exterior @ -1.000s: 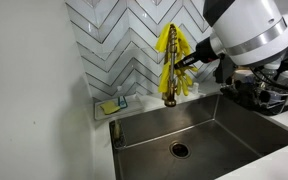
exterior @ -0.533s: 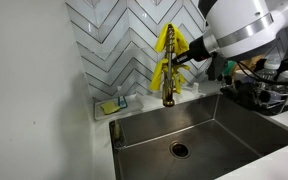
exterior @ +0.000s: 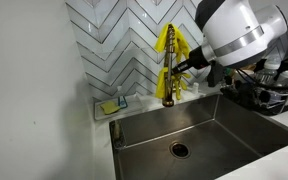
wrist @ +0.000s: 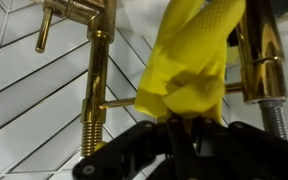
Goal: Hang the gloves under the tap
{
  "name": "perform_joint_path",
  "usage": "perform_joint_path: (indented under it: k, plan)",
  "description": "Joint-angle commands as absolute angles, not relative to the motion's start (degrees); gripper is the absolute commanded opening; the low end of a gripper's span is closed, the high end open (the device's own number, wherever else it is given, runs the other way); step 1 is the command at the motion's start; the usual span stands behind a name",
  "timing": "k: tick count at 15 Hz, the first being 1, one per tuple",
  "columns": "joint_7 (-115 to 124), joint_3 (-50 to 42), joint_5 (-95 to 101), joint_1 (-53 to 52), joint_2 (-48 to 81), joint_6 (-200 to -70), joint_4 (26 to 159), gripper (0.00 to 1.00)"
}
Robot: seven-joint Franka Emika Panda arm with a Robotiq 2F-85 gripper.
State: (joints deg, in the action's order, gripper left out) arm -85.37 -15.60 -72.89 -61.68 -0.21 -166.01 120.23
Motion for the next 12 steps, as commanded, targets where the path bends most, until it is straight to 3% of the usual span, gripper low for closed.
perform_joint_path:
  k: [1, 8, 12]
  plan:
    - [-88.0, -15.7, -76.4, -61.6, -0.2, -164.0, 119.2, 0.45]
    - [-80.5, -16.2, -69.7, -61.0, -2.2, -161.7, 123.6, 0.98]
    - [-76.2, -16.6, -65.8, -60.5, -2.8, -159.9, 125.1, 1.00]
